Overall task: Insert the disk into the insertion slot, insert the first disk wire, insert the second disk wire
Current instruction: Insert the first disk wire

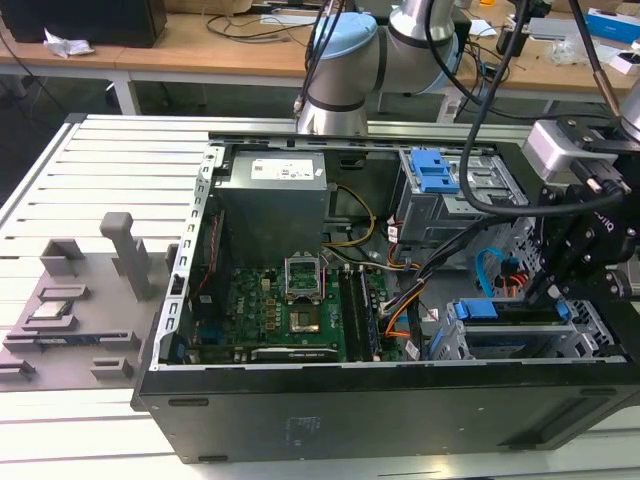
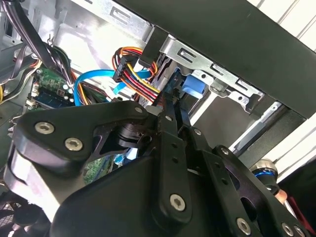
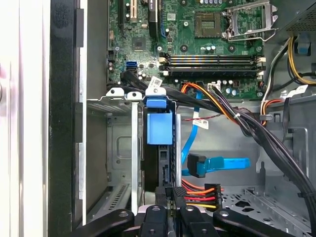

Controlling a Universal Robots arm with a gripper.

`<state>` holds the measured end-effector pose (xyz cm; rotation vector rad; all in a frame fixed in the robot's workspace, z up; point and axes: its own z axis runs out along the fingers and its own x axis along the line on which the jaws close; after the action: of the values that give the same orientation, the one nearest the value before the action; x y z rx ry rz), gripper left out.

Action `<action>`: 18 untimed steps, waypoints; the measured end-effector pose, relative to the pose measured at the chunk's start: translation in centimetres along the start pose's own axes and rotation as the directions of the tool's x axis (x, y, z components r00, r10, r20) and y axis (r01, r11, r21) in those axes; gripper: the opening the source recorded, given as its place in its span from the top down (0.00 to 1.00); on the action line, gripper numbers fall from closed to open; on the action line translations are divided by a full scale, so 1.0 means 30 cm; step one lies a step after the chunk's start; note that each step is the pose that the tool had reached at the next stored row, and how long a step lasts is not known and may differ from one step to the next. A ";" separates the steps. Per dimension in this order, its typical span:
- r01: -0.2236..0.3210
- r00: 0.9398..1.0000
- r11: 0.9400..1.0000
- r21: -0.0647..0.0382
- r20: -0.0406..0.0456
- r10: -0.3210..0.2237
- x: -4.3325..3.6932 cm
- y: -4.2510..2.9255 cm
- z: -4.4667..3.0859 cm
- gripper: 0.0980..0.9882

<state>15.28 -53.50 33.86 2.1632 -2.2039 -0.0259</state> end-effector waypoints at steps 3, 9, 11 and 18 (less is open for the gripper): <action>0.000 1.000 1.000 0.000 0.000 0.000 0.000 0.000 0.006 0.93; 0.000 1.000 1.000 0.000 0.000 0.000 0.000 0.000 0.007 0.91; 0.000 1.000 1.000 0.000 0.000 0.000 0.000 0.001 -0.014 0.84; 0.000 1.000 1.000 0.000 0.000 0.000 -0.013 0.006 -0.112 0.85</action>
<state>15.28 -53.02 37.22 2.1628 -2.2038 -0.0254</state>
